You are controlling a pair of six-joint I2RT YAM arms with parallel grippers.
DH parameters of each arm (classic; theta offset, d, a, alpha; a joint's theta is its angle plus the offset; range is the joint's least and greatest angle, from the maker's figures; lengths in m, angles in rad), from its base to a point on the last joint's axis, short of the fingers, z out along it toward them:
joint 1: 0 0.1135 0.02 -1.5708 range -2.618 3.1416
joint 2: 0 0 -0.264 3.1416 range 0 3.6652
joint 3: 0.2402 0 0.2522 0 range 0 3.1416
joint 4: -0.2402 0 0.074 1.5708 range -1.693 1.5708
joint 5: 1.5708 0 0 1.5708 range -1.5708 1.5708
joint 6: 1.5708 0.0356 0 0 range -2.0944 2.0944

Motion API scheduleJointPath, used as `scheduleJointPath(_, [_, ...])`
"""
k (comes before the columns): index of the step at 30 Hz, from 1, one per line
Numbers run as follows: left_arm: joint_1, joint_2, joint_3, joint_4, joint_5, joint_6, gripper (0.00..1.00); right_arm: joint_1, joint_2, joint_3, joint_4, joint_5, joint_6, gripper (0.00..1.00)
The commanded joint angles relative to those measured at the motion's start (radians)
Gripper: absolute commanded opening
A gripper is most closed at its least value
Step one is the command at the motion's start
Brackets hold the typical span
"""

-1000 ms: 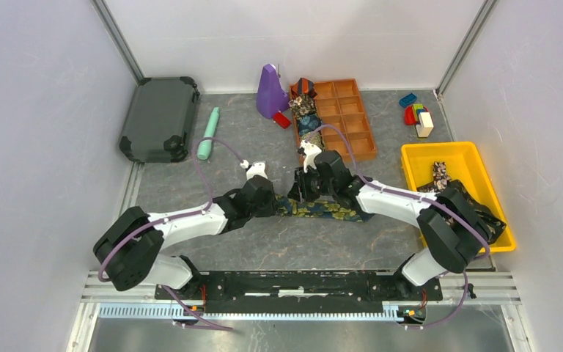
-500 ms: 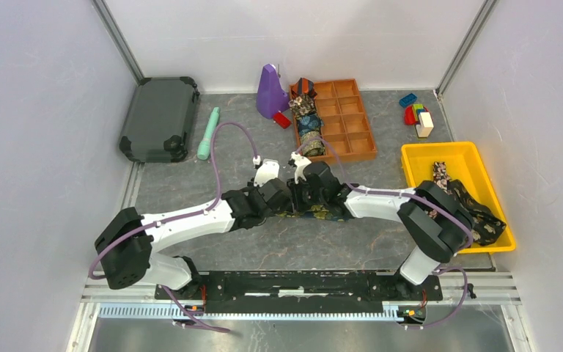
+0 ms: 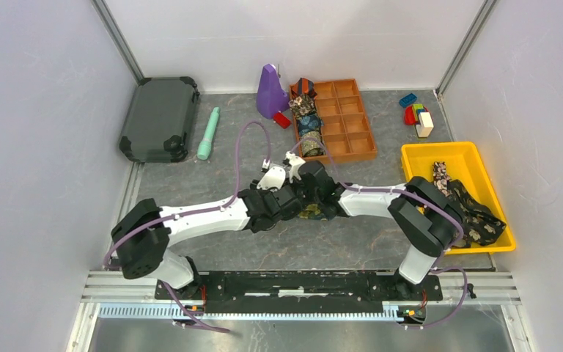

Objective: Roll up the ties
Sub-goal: Roll the tie at the center of the board.

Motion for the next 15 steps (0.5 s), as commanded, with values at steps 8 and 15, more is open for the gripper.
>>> scheduleJointPath(8, [-0.037, 0.206, 0.129, -0.143, -0.22, -0.025, 0.18, -0.17, -0.257, -0.19, -0.045, 0.044, -0.041, 0.23])
scheduleJointPath(15, [-0.049, 0.356, 0.223, -0.223, -0.271, -0.074, 0.17, -0.23, -0.38, -0.238, -0.097, 0.054, -0.068, 0.23])
